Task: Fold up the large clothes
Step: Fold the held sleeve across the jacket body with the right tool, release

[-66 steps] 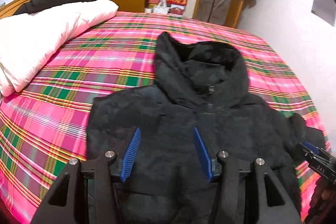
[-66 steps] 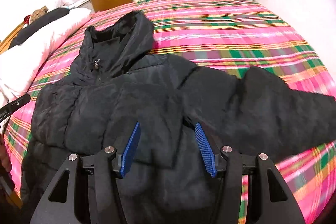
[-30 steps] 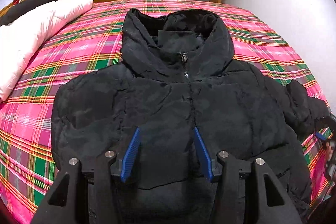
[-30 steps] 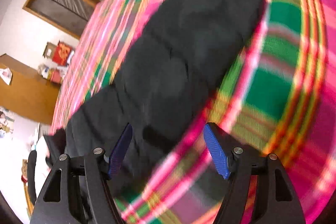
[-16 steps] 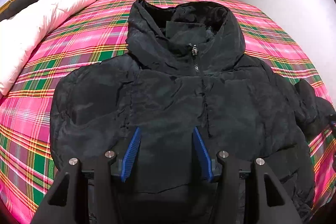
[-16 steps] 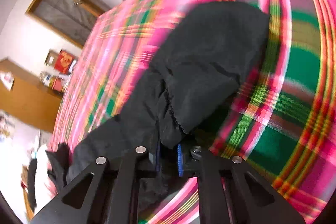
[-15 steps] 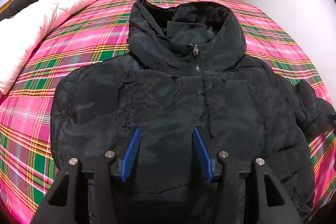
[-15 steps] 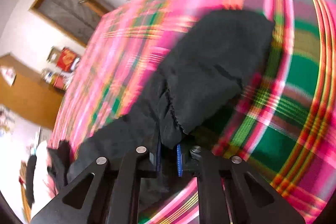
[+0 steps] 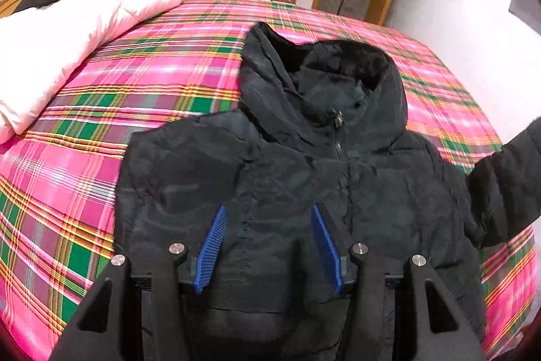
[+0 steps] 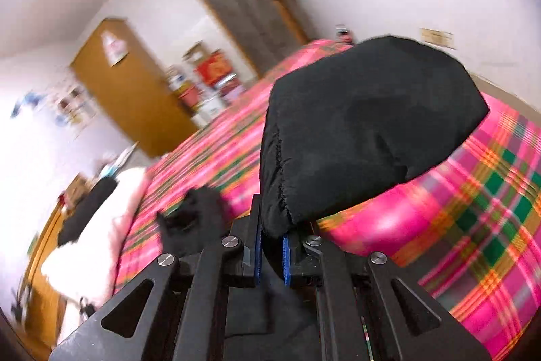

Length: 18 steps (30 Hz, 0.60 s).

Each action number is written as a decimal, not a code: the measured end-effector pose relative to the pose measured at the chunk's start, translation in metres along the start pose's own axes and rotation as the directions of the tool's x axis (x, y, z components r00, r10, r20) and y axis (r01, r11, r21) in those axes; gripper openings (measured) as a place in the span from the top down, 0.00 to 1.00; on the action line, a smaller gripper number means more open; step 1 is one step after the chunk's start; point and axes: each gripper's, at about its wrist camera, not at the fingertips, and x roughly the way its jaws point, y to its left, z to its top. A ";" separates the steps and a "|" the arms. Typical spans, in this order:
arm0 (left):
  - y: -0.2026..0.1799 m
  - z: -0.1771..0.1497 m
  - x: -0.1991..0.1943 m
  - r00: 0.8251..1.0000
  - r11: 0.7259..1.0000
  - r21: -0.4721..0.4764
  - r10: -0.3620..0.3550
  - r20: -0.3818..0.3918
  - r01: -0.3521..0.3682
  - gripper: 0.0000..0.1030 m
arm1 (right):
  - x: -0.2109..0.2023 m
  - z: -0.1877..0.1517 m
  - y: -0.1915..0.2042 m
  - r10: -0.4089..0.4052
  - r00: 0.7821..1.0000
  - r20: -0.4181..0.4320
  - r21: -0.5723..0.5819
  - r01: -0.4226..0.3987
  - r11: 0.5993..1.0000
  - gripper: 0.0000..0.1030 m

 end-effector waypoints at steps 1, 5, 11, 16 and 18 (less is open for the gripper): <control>0.003 0.002 -0.002 1.000 1.000 -0.010 0.000 0.006 0.000 0.48 | 0.006 -0.006 0.016 0.023 1.000 -0.020 -0.025 -0.023 0.999 0.92; 0.019 0.008 -0.010 1.000 0.998 -0.057 -0.001 0.024 0.003 0.48 | 0.043 -0.038 0.066 0.075 0.990 -0.120 -0.106 -0.088 0.990 0.92; 0.041 0.014 -0.019 0.999 0.994 -0.112 0.006 0.052 -0.001 0.48 | 0.120 -0.112 0.108 0.076 0.951 -0.300 -0.179 -0.135 0.975 0.91; 0.059 0.018 -0.023 0.998 0.986 -0.164 0.014 0.061 -0.004 0.48 | 0.179 -0.159 0.110 0.048 0.904 -0.426 -0.195 -0.143 0.970 0.88; 0.063 0.020 -0.022 0.998 0.985 -0.175 0.012 0.061 -0.001 0.48 | 0.196 -0.170 0.111 0.037 0.884 -0.466 -0.191 -0.141 0.971 0.85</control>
